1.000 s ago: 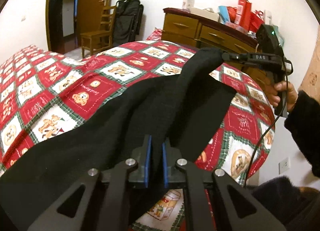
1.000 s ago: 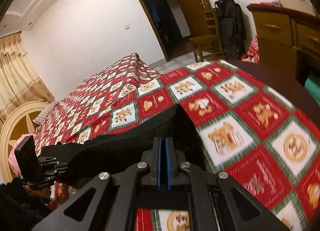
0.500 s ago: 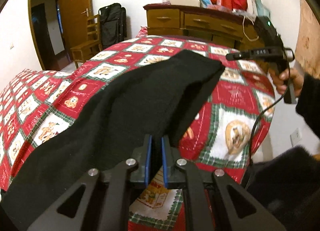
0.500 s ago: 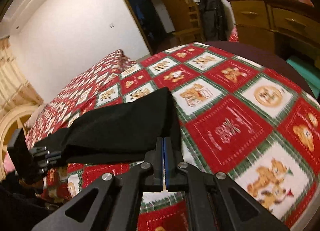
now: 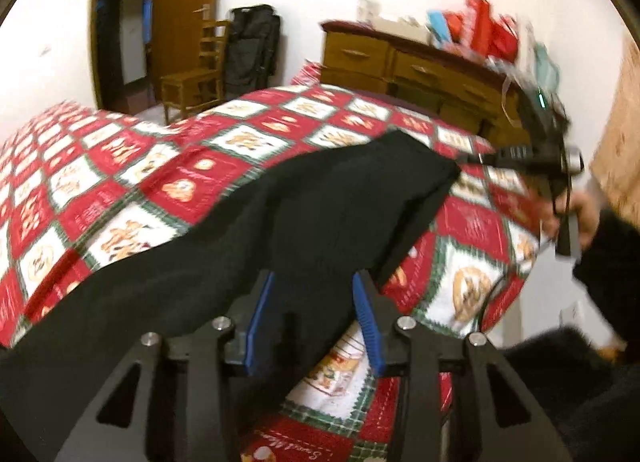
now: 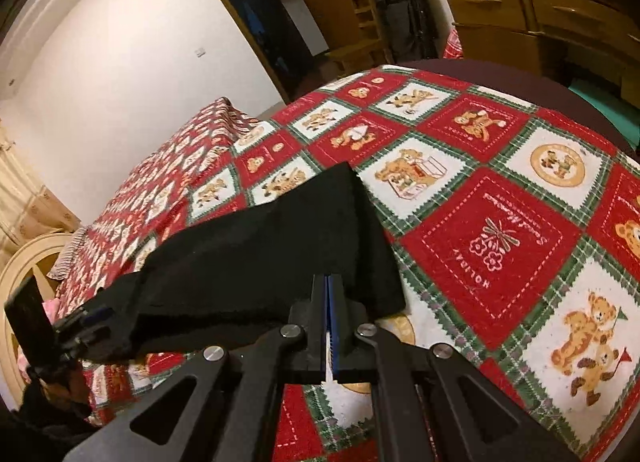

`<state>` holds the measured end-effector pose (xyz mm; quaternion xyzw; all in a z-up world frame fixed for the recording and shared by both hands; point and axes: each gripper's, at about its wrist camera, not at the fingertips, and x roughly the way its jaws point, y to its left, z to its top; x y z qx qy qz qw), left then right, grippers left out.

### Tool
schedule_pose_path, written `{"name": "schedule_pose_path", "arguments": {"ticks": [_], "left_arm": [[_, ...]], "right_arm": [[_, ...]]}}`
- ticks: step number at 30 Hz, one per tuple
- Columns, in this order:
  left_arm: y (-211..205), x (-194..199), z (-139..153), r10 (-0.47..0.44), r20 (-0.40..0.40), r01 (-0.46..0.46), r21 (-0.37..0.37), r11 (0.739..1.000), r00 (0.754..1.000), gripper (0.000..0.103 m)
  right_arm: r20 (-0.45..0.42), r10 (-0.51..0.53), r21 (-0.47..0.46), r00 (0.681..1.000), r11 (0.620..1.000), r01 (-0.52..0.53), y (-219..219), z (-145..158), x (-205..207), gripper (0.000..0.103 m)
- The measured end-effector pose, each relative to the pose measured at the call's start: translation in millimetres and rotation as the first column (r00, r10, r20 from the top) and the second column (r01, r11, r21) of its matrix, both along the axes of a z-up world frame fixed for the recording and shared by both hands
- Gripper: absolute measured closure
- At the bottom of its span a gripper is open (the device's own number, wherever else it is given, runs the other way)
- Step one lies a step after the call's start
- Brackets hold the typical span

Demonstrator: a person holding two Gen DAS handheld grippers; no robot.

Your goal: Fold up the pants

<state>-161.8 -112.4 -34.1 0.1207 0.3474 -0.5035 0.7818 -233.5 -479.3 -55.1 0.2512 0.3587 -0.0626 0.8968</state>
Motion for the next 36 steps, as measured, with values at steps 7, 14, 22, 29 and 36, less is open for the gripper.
{"name": "schedule_pose_path", "arguments": {"ticks": [7,14,22,29,36], "left_arm": [[16.4,29.3,3.8,0.123,-0.091,-0.129,-0.063,0.990,0.988,0.051],[16.8,36.7,-1.1,0.169,-0.112,-0.176,-0.051,0.983,0.979,0.050],[20.4,37.9,-2.0,0.175,-0.116,-0.182,-0.051,0.982,0.978,0.050],[17.0,38.7,-8.2,0.192,-0.108,-0.195,-0.021,0.981,0.975,0.050],[23.5,42.3,-6.0,0.219,-0.118,-0.224,-0.031,0.974,0.968,0.050]], "right_arm": [[0.020,-0.030,-0.006,0.999,1.000,0.031,0.2,6.4,-6.0,0.101],[0.077,-0.066,0.034,0.995,0.997,0.064,-3.5,9.5,-10.1,0.051],[0.018,-0.058,-0.045,0.998,0.997,0.059,-0.3,6.7,-0.5,0.064],[-0.075,-0.048,-0.121,0.996,0.992,0.039,3.5,-9.2,16.5,0.065],[-0.131,-0.020,-0.201,0.991,0.980,-0.007,15.9,-11.0,30.8,0.096]]}}
